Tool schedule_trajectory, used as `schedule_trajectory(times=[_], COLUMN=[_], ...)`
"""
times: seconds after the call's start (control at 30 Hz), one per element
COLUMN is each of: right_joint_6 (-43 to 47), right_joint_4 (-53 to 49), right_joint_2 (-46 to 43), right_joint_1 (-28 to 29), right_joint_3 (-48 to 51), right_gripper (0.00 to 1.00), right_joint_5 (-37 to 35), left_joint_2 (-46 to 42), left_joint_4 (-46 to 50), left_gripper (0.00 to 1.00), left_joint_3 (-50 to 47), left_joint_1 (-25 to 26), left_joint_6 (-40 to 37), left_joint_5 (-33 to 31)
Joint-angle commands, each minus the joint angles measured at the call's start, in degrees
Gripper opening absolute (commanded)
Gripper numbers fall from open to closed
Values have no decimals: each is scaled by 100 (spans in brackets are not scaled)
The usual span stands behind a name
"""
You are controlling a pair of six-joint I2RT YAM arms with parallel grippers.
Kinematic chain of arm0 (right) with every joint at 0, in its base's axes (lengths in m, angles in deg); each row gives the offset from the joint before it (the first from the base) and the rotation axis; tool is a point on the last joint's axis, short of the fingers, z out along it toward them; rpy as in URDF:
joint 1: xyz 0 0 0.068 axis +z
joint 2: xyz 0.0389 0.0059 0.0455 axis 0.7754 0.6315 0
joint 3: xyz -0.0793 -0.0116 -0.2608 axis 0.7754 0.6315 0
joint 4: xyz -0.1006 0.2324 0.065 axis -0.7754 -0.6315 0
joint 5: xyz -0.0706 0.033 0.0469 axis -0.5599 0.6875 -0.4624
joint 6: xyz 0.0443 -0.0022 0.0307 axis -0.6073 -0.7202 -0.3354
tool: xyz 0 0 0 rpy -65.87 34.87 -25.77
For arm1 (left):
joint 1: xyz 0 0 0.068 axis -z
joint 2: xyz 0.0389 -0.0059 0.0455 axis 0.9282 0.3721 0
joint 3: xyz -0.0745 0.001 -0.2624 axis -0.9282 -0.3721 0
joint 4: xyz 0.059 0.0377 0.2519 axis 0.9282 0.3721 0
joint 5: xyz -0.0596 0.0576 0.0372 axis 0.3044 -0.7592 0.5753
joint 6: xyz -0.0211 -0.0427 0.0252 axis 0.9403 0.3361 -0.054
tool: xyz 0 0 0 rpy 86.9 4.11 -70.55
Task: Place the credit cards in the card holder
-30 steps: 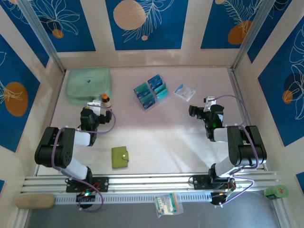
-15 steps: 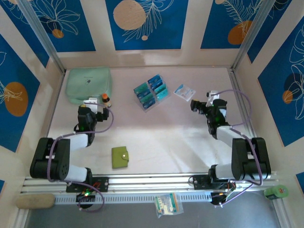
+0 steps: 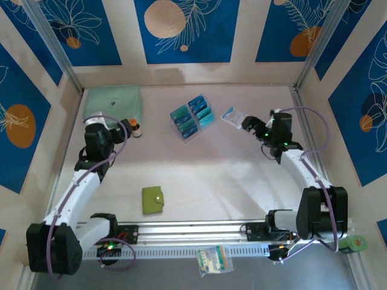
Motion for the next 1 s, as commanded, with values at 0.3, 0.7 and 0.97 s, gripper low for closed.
schedule_trajectory(times=[0.3, 0.7, 0.97], right_joint_6=[-955, -2320, -2551], right_joint_4=[-353, 846, 1144], right_joint_2=[-264, 1579, 2340], right_joint_1=[3483, 5773, 6117], right_joint_3=[193, 13, -317], right_gripper=[72, 29, 34], right_joint_5=[-180, -224, 65], left_joint_2=[-791, -363, -351], left_joint_4=[1705, 1662, 1656], left_gripper=[100, 100, 100], left_joint_3=[-607, -604, -626], left_joint_1=[649, 1296, 1361], left_joint_6=[1297, 863, 736], left_joint_5=[757, 169, 141])
